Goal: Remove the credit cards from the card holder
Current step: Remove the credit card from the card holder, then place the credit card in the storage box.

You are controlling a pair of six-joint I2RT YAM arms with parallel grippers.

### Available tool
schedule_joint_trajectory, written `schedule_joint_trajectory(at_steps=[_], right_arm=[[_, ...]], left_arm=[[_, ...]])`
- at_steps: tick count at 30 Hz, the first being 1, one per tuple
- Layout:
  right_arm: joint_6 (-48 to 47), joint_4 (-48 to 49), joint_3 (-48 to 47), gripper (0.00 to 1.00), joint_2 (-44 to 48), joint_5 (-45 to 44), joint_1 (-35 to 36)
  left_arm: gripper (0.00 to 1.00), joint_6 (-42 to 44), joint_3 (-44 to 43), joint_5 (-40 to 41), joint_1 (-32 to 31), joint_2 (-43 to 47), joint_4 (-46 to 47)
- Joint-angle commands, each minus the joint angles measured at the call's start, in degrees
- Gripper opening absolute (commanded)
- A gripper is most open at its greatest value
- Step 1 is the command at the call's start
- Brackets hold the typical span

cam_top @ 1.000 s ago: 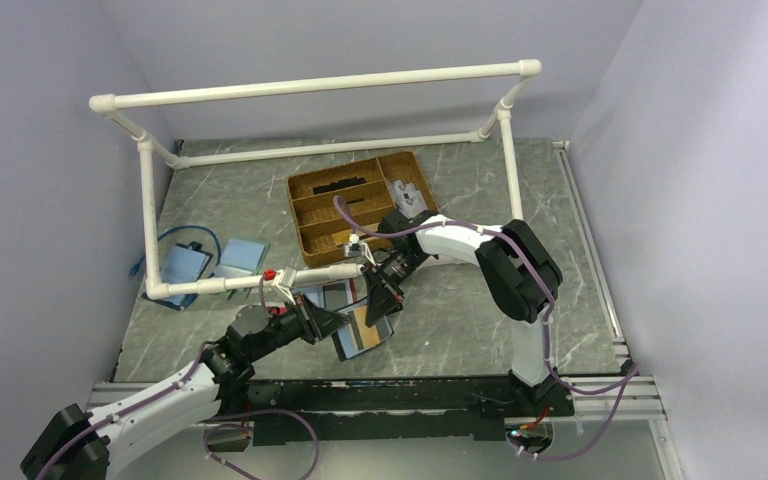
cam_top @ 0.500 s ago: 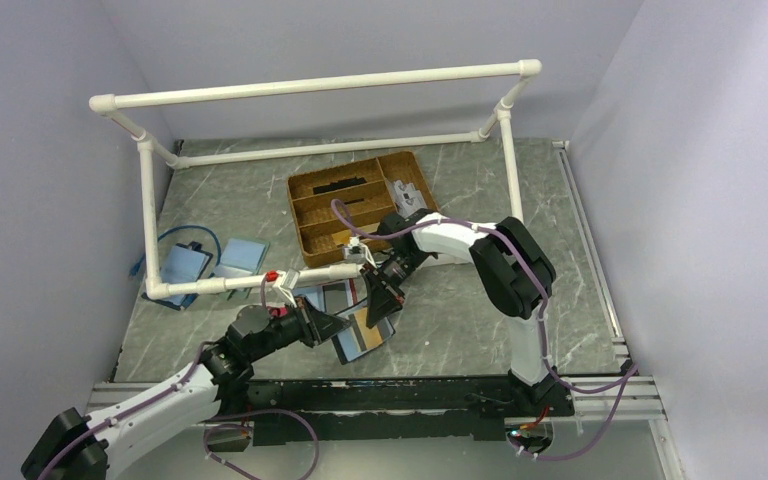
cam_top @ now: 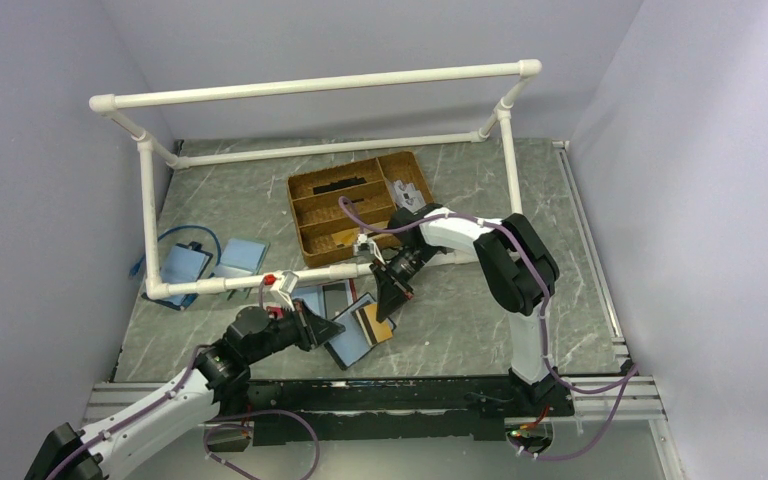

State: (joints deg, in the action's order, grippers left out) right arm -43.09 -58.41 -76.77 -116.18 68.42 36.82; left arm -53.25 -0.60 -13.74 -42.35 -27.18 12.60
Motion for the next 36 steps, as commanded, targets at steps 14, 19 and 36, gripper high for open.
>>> schedule_joint_trajectory(at_steps=[14,19,36], right_arm=[[-4.01,-2.58,-1.75,0.00,3.02,-3.14,-1.05],[-6.13,-5.04,-3.53,0.00,4.57,-4.68,-1.36],[-11.26,-15.39,-31.50,0.00,4.85,-34.61,-1.16]], left_arm=[[0.00,0.07,1.04,2.84,0.45,-0.51,-8.34],[0.00,0.64,-1.07,2.37,0.54,-2.06,-10.45],[0.00,1.62,-1.95,1.70,0.52,-5.80,-8.13]])
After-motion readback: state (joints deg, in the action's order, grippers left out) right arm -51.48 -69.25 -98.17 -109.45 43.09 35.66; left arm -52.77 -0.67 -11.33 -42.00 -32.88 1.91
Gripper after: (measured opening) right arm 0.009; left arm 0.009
